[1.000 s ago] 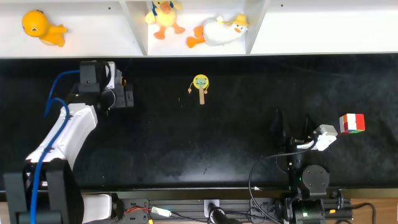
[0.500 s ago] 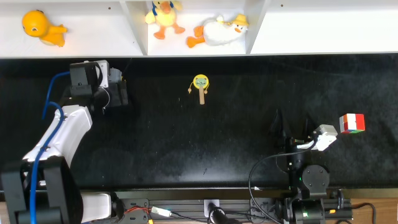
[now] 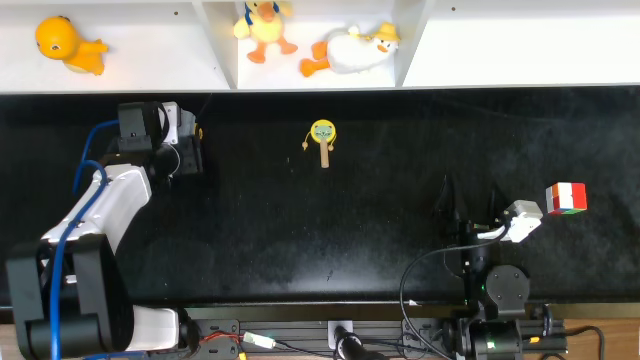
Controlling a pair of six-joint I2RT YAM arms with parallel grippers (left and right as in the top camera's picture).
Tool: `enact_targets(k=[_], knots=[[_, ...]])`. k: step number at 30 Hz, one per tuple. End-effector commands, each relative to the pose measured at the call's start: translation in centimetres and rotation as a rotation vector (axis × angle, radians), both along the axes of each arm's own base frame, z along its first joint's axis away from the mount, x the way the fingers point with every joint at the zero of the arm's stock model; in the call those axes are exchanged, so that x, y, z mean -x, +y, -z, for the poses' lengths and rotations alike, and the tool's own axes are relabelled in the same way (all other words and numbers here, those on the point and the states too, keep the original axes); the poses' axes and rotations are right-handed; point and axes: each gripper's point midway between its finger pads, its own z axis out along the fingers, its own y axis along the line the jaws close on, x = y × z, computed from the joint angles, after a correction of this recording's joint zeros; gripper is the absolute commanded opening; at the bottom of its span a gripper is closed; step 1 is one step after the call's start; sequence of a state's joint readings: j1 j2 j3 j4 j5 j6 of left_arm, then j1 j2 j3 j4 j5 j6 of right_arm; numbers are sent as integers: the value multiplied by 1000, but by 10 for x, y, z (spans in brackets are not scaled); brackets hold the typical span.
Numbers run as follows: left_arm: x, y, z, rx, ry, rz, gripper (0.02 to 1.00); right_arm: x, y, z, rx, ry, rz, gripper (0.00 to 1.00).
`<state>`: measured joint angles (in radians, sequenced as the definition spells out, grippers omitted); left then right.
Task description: Store Toys
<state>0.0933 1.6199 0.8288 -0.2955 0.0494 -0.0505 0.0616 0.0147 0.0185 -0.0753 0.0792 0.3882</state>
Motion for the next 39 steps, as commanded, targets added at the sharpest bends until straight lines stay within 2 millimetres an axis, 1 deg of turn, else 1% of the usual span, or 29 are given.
enact_targets(k=[1,2,3,5,10,13,17,23,27,30,32,36,39], knots=[[2,-1,4,8,7,3,617,0,1,3,0,-2,-2,996],[1,-1,4,9,5,3,579,0,1,3,-1,-2,-2,996],[1,-1,4,8,2,3,562,0,1,3,0,-2,-2,993],[-1,-1,2,8,-4,3,549,0,1,3,-1,-2,-2,996],[-11,0,-14,8,-24,0,426,0,1,3,0,-2,-2,993],[-15,0,-31,6,-41,1,382,0,1,3,-1,-2,-2,996],[-15,0,-50,5,-48,0,336,0,1,3,-1,-2,-2,993],[-9,-1,-83,2,-92,1,301,0,1,3,0,-2,-2,996],[-10,0,-110,-7,-174,1,294,0,1,3,-1,-2,-2,996],[-23,1,-127,-15,-261,2,294,0,1,3,0,-2,-2,996],[-33,2,-131,-19,-302,2,292,0,1,3,-1,-2,-2,996],[-54,2,-134,-19,-369,8,294,0,1,3,-1,-2,-2,996],[-69,3,-130,-20,-403,10,294,0,1,3,-1,-2,-2,996]])
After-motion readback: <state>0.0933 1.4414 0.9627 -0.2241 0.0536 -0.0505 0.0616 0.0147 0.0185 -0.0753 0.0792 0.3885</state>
